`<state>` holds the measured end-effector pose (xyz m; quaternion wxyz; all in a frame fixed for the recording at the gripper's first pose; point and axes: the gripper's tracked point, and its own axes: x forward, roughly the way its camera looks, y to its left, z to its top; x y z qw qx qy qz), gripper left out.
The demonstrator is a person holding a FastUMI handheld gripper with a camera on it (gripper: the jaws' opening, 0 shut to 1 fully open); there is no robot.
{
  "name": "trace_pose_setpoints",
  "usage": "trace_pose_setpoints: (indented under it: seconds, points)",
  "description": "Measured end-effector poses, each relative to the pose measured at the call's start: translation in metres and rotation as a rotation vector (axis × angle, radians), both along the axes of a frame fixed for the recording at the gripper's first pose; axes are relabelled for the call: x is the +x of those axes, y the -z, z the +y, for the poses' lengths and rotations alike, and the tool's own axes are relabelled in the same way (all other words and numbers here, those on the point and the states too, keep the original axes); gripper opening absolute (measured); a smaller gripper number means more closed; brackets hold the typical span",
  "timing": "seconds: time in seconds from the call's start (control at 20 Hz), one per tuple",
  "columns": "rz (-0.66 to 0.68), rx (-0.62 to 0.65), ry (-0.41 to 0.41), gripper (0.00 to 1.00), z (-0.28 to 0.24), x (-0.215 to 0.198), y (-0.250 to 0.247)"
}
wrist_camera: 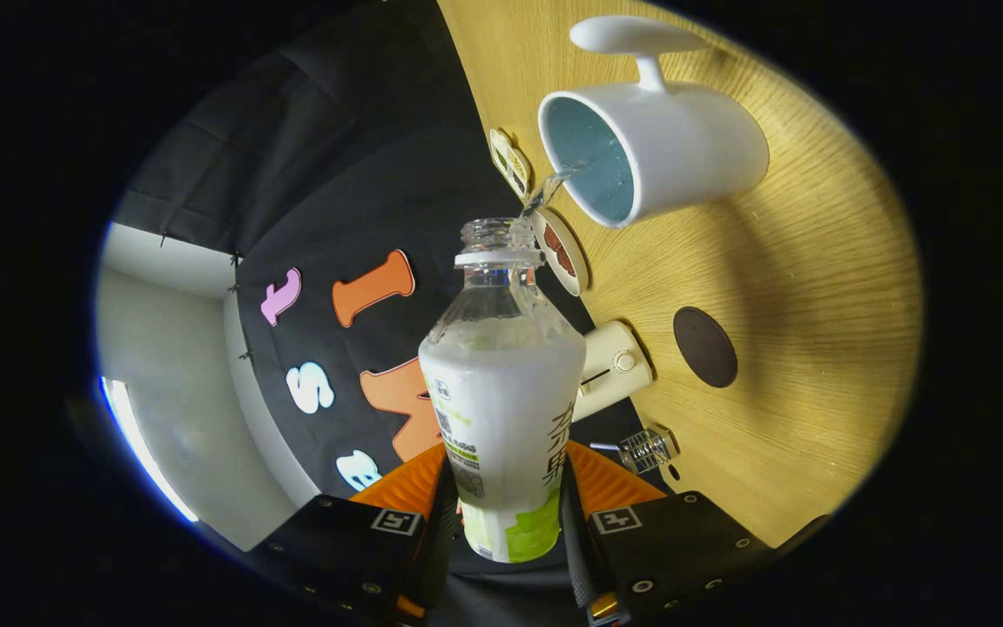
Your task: Take the bottle from table, then pour the juice into the cup, finally place the bottle on the coaster
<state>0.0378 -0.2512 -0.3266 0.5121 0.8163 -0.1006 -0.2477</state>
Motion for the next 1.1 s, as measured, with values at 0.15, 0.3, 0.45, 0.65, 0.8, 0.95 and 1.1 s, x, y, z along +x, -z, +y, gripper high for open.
trace_pose_setpoints:
  seconds: [0.15, 0.3, 0.45, 0.65, 0.8, 0.95, 1.1]
  points:
    - [-0.015, 0.001, 0.017, 0.56, -0.002, 0.002, -0.003]
    - [-0.032, 0.018, 0.034, 0.56, -0.004, 0.003, -0.005]
    - [-0.038, 0.040, 0.053, 0.57, -0.005, 0.004, -0.007]
    - [-0.054, 0.061, 0.078, 0.56, -0.010, 0.003, -0.010]
    - [-0.061, 0.076, 0.079, 0.56, -0.010, 0.002, -0.010]
    - [-0.078, 0.088, 0.092, 0.56, -0.011, 0.002, -0.013]
    - [-0.099, 0.112, 0.112, 0.56, -0.011, 0.000, -0.012]
